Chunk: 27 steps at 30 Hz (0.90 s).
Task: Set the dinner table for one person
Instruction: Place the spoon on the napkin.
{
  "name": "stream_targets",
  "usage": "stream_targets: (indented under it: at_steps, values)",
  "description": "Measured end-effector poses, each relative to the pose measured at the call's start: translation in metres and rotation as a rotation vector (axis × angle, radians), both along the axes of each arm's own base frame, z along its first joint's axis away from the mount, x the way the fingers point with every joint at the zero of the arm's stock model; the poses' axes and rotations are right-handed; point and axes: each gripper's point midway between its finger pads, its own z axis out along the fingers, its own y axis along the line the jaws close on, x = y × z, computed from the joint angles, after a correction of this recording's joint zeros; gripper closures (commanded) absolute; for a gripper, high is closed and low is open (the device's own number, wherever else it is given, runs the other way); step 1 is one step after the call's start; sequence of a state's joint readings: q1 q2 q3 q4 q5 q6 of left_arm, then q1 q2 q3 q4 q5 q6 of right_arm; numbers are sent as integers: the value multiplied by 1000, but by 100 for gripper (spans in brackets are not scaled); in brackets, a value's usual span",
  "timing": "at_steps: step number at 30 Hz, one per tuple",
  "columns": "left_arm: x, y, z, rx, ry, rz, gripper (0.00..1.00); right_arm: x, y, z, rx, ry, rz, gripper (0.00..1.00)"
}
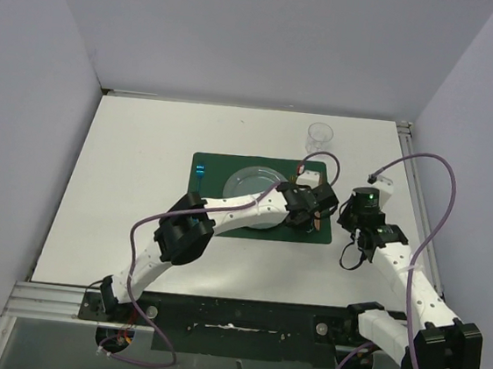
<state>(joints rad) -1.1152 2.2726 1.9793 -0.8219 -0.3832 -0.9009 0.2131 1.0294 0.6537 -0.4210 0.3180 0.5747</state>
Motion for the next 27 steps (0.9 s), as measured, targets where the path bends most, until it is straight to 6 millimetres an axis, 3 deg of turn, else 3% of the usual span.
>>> stream_targets:
  at_steps: [10,13,21,27]
  values:
    - [24,-16,-30,30,-3,78,79,-4,-8,12,-7,-56,1,75]
    - [31,-21,-26,9,-8,104,79,-7,-9,17,0,-83,5,75]
    - [44,-5,-24,35,-30,183,79,-7,-9,20,8,-107,9,75]
    - [43,0,-25,49,-28,207,79,-7,-10,22,16,-111,9,75]
